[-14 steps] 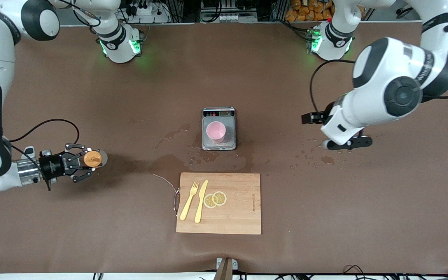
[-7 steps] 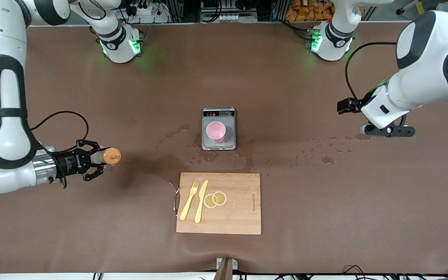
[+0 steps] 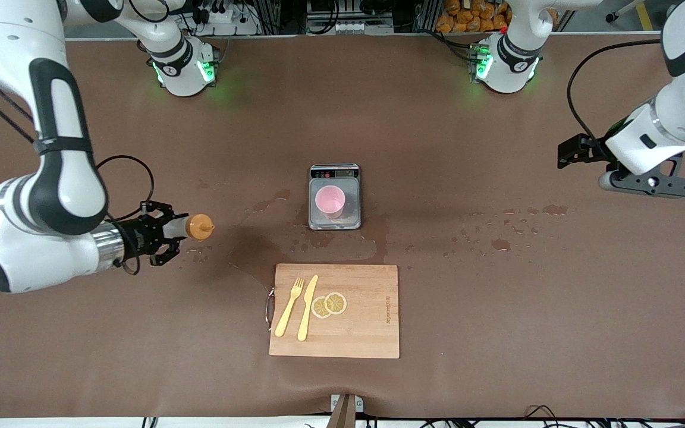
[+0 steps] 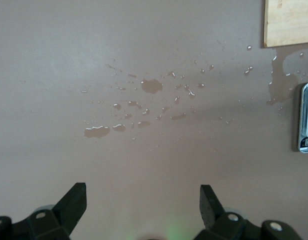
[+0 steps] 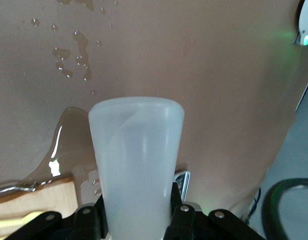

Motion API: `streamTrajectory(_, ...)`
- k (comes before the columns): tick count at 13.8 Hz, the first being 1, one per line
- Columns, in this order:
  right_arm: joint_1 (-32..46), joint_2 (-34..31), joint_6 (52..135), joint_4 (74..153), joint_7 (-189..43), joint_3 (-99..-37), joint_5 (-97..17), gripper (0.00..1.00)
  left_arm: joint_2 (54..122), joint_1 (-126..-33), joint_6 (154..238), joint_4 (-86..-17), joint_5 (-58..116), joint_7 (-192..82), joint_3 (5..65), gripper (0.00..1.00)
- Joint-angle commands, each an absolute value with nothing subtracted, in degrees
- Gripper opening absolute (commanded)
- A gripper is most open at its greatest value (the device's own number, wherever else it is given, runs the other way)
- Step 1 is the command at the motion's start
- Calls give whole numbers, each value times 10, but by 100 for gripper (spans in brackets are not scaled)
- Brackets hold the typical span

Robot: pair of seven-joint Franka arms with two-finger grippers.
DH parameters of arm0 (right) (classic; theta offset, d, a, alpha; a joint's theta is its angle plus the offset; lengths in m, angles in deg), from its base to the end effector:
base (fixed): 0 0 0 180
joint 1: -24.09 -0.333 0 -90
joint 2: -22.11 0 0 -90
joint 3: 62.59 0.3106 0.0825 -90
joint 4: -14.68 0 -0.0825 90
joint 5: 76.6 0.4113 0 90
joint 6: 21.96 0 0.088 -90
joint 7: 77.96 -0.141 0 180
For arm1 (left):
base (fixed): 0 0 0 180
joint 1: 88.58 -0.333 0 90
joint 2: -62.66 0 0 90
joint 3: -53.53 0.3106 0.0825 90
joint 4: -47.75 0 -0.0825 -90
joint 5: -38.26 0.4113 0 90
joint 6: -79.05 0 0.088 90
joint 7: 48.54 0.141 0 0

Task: Add sauce to pink cup with both arms
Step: 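Carry the white bottle with the right gripper over the pink cup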

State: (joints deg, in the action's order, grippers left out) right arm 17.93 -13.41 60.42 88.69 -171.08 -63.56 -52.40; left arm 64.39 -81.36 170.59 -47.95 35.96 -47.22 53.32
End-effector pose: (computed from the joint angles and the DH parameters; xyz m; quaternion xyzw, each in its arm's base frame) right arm 0.6724 0.1255 0.3245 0.6700 -0.6759 -0.3041 0.0407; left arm 0.5778 -0.0809 0.5204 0.9957 -0.0746 -0.0524 0.0173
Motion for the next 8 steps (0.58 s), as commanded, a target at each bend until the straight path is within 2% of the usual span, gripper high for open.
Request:
streamTrajectory(1, 139, -112, 605, 902, -1745, -639, -566, 46, 636, -813, 1706, -455, 371, -462, 530, 100)
streamTrajectory(5, 100, -112, 607, 902, -1781, -640, -586, 46, 633, -818, 1690, -430, 373, -451, 528, 100)
streamTrajectory(8, 67, -115, 615, 902, -1826, -639, -610, 42, 622, -818, 1681, -433, 376, -434, 529, 100)
